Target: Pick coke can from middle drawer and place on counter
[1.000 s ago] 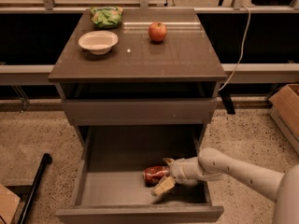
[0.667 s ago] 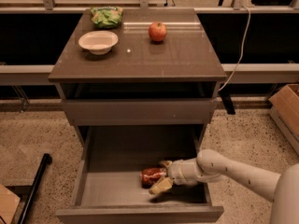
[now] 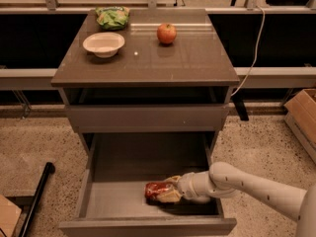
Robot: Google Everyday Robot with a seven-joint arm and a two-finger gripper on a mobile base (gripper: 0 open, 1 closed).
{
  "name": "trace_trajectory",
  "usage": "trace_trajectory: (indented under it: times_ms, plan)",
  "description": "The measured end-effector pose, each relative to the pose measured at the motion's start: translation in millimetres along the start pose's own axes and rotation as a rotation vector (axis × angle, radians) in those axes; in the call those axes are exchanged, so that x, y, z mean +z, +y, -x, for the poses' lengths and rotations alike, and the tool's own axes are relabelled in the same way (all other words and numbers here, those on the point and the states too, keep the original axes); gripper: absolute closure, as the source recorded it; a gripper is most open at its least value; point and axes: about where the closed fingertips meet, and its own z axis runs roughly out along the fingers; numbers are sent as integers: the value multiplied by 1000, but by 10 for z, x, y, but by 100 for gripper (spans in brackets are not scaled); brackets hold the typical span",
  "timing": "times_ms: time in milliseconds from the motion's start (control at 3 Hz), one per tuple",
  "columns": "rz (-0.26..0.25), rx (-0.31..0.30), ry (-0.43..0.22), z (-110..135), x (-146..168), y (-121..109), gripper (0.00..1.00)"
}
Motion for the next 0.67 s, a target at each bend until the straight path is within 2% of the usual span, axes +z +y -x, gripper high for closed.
trace_trajectory:
  times_ms: [333,667]
  plan:
    - [-20,-10,5,127,-192,102,95]
    - [-16,-53,64,631,-904,273,100]
